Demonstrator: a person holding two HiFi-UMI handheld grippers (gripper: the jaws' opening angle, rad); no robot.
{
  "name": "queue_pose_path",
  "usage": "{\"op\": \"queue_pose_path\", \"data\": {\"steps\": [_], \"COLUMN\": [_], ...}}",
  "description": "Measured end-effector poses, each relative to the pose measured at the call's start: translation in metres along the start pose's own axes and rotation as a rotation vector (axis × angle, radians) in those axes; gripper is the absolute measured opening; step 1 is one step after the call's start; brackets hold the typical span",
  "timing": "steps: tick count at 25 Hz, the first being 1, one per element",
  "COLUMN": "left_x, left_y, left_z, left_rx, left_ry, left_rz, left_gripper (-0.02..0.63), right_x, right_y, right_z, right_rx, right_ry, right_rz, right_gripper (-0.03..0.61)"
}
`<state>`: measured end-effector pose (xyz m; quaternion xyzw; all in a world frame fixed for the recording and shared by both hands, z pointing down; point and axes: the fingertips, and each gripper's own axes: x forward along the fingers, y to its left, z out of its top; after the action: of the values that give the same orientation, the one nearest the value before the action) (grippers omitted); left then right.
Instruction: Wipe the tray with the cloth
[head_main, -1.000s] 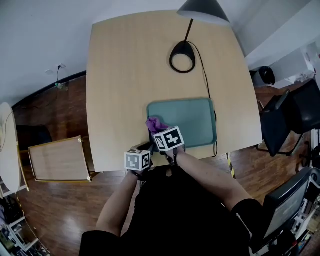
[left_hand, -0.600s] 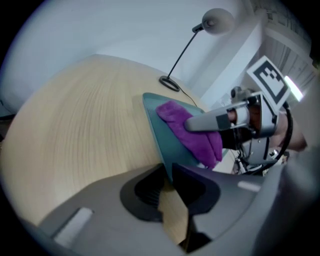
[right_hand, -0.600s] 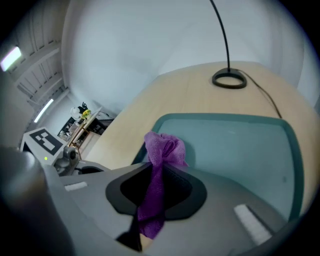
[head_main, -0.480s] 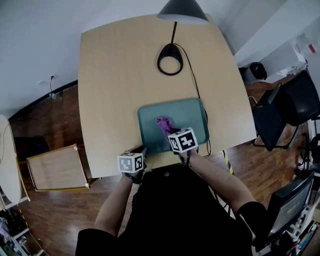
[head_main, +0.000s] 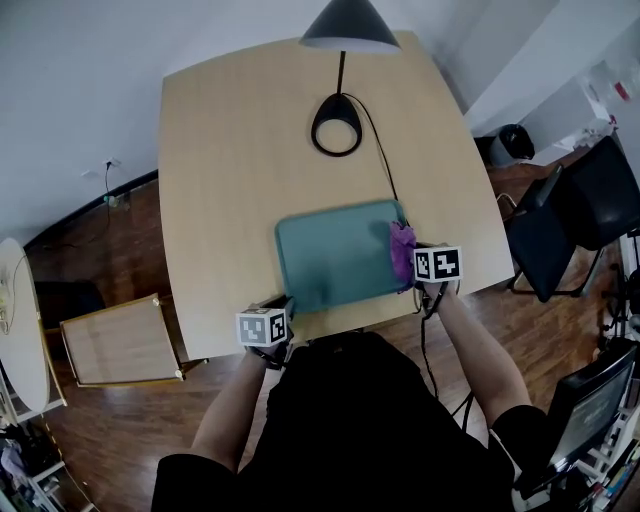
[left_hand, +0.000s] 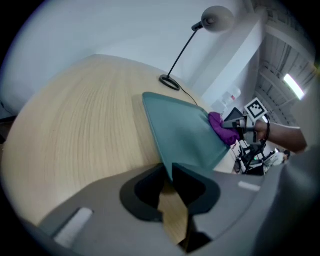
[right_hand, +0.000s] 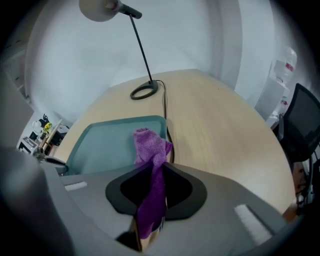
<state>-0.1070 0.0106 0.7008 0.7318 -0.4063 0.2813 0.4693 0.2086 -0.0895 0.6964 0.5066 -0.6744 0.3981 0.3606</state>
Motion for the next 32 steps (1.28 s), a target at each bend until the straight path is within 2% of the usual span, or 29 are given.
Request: {"op": "queue_pose_path", "data": {"steps": [2, 4, 6, 9, 12, 15, 18, 20, 23, 26, 29, 32], "left_x": [0.002, 0.001, -0.002, -0.003, 0.002, 0.003, -0.003, -0.004, -0.002, -0.002, -0.001, -0.002], "left_y": [-0.004, -0.003, 0.000, 0.000, -0.003, -0.005, -0.006, -0.002, 0.003, 0.005, 0.003, 0.003], "left_z": [0.000, 0.001, 0.003, 0.003, 0.000, 0.001, 0.007, 0.007, 0.005, 0.002, -0.003, -0.001], "left_rx": [-0.004, -0.005, -0.002, 0.000, -0.001, -0.005, -0.025, -0.031, -0.017, -0.017, -0.023, -0.020], "left_ry": [-0.005, -0.013, -0.018, -0.019, -0.018, -0.029, -0.044, -0.051, -0.043, -0.041, -0.045, -0.046], "left_rz": [-0.008, 0.002, 0.017, 0.029, -0.002, -0.031, -0.025, -0.029, -0.023, -0.017, -0.041, -0.020], "left_gripper": [0.080, 0.078, 0.080, 0.080, 0.080, 0.081, 0.080, 0.078, 0.080, 0.080, 0.080, 0.080], "right_x": [0.000, 0.003, 0.012, 0.025, 0.032, 0.037, 0.038, 0.038, 0.036, 0.027, 0.012, -0.002], "right_y": [0.016, 0.050, 0.096, 0.168, 0.237, 0.293, 0.314, 0.313, 0.286, 0.232, 0.165, 0.089], "right_z": [-0.003, -0.006, -0.012, -0.026, -0.039, -0.047, -0.045, -0.044, -0.041, -0.039, -0.041, -0.040], "right_rx": [0.003, -0.009, -0.032, -0.123, -0.198, -0.158, -0.089, -0.086, -0.167, -0.224, -0.180, -0.135], "right_ry": [0.007, 0.014, 0.037, 0.085, 0.133, 0.172, 0.175, 0.165, 0.124, 0.081, 0.051, 0.026], "right_rz": [0.044, 0.119, 0.200, 0.278, 0.361, 0.473, 0.502, 0.489, 0.410, 0.306, 0.227, 0.119], "right_gripper": [0.063, 0.063, 0.063, 0.063, 0.063, 0.063, 0.063, 0.063, 0.063, 0.063, 0.063, 0.063]}}
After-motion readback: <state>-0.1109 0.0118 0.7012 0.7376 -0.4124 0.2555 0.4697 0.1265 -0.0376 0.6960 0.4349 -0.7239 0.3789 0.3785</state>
